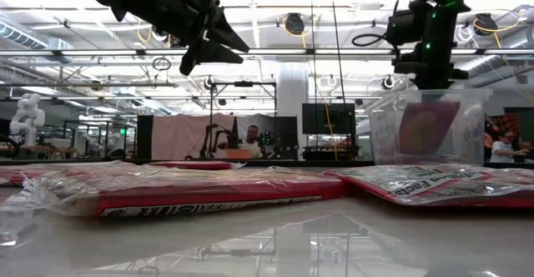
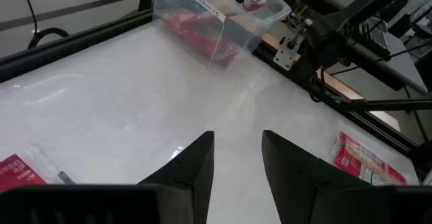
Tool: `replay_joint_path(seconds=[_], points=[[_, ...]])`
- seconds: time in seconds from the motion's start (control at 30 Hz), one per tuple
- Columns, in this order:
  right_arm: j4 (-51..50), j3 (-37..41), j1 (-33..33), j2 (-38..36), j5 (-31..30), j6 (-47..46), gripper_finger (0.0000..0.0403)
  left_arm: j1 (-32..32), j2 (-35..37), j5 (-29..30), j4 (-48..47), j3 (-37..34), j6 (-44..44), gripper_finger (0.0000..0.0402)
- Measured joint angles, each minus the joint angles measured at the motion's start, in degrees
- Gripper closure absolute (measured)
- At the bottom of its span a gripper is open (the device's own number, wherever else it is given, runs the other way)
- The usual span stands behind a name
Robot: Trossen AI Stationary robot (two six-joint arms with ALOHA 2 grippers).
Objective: Sort popcorn bags into baskets
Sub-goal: Put the red popcorn bag into the transparent container
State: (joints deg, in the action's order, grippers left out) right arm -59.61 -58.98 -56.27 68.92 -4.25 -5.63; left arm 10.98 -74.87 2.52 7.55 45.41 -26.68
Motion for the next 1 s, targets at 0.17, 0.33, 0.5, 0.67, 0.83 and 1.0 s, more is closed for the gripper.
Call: replay_joint_path(seconds=[0.17,0.33,0.5,0.67,0.83,1.0], points=[[0.0,0.0,0.0,-1.6,1.5,-1.3,0.0403,0.0,0.0,0.0,0.1,0.0,-0.4,0.0275],[0.0,-0.1,0.0,-2.5,3.1,-2.1,0.0403,-0.1,0.0,0.0,0.1,0.0,-1.9,0.0275],[0.2,-0.2,0.1,-3.1,4.7,-3.6,0.0403,-0.1,0.0,0.0,0.6,0.0,-2.4,0.0275],[0.3,-0.2,0.1,-4.1,6.1,-4.8,0.0403,-0.1,0.0,0.0,1.5,0.0,-2.2,0.0275],[0.3,-0.2,0.1,-5.5,7.5,-6.2,0.0403,-0.1,0.0,0.0,1.8,0.0,-2.1,0.0275],[0.7,-0.2,0.1,-6.5,9.1,-7.7,0.0403,-0.1,0.0,0.0,1.7,0.0,-2.1,0.0275]])
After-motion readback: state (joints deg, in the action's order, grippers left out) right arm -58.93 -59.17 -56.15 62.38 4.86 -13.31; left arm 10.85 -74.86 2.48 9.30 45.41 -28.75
